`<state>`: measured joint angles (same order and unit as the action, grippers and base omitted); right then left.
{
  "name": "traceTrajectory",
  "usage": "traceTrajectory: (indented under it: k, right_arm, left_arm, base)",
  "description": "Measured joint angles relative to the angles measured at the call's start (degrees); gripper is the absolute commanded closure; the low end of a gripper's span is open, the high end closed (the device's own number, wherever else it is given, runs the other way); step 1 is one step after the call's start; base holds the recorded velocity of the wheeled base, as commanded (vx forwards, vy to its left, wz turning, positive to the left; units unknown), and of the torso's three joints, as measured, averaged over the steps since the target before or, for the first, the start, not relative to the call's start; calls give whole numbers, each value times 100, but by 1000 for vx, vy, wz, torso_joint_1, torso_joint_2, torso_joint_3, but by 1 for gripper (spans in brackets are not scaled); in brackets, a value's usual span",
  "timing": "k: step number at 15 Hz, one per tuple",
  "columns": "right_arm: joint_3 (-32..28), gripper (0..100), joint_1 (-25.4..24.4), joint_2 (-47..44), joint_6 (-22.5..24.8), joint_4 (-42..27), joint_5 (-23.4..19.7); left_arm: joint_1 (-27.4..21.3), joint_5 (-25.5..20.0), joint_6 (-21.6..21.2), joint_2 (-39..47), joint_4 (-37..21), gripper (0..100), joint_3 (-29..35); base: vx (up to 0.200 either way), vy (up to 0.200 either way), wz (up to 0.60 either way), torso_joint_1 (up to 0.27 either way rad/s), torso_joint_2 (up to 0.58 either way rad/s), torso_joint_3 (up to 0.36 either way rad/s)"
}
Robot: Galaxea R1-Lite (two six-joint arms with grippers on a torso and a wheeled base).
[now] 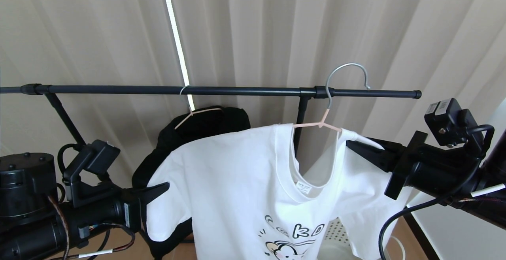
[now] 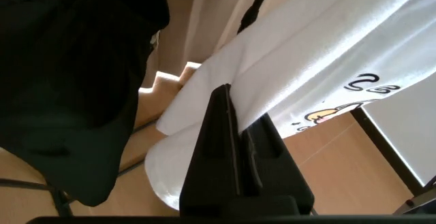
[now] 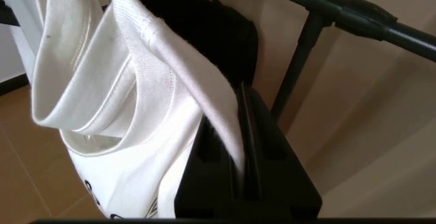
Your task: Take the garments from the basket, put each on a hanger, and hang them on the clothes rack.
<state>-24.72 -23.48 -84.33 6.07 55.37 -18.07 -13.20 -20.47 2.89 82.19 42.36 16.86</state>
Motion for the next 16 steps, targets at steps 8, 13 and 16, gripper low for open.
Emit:
traceTrajectory:
  k: [8,13,16]
  right_arm:
    - [-88,100,107,-6,-27,9,-2]
    - [-107,100,118,-4,-30,7,-2]
    - [-105,100,118,-9,-27,2,0]
  left_arm:
    - [157,-2,241,-88,0,100,-308]
    - [213,-9,247,-96,50,100,-407]
    - [116,-11,250,-118,338,100,-501]
  base:
    - [0,0,0,0,0,0]
    - [0,0,0,0,0,0]
    - [0,0,0,0,0,0]
